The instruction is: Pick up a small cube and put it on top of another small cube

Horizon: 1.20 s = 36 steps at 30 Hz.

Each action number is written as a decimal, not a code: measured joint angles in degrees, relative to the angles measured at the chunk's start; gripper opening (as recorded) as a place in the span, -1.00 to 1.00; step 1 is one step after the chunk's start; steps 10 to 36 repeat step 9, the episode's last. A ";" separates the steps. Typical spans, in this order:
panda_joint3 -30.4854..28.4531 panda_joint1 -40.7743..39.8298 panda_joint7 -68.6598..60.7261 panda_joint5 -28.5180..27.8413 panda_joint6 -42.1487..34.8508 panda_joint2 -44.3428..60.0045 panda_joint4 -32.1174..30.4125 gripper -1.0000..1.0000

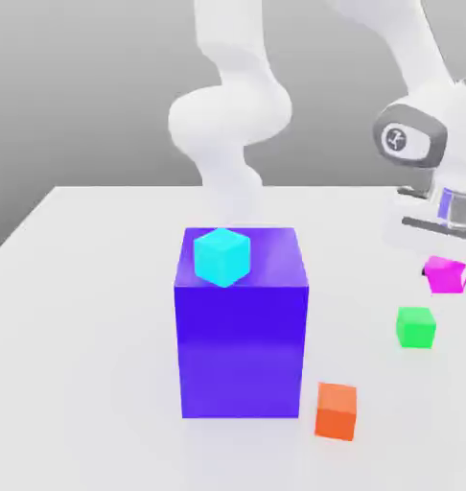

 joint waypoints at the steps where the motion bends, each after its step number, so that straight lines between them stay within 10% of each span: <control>1: 0.23 -0.06 0.25 -1.03 1.67 0.91 -0.54 -1.00; 6: -1.03 0.01 4.29 -7.39 11.02 10.12 -0.66 -1.00; 7: -1.63 0.37 5.13 -8.58 12.54 11.75 -0.59 1.00; 36: -1.63 0.37 5.13 -8.58 12.54 11.75 -0.59 1.00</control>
